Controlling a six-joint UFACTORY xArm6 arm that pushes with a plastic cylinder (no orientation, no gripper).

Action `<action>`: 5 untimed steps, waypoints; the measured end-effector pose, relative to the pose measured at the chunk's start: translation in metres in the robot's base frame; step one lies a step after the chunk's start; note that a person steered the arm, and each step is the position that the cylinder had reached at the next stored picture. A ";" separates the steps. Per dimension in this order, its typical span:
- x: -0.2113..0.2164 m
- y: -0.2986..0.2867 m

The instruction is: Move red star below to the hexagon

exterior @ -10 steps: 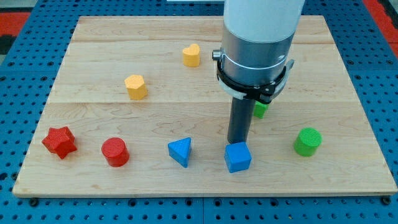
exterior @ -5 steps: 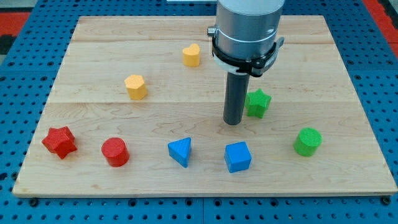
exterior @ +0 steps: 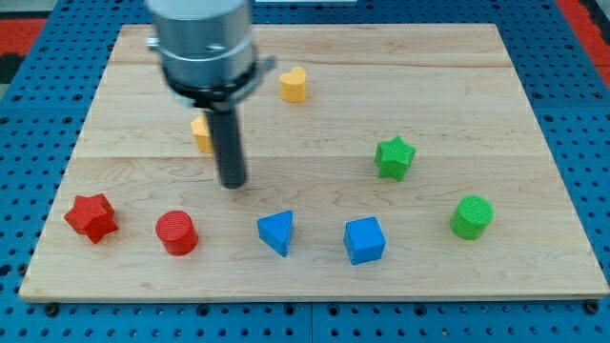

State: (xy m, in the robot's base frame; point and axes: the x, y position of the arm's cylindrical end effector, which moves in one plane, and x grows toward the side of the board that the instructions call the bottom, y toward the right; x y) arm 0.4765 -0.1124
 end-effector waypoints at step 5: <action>0.077 -0.146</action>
State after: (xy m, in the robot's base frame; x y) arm 0.5538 -0.2586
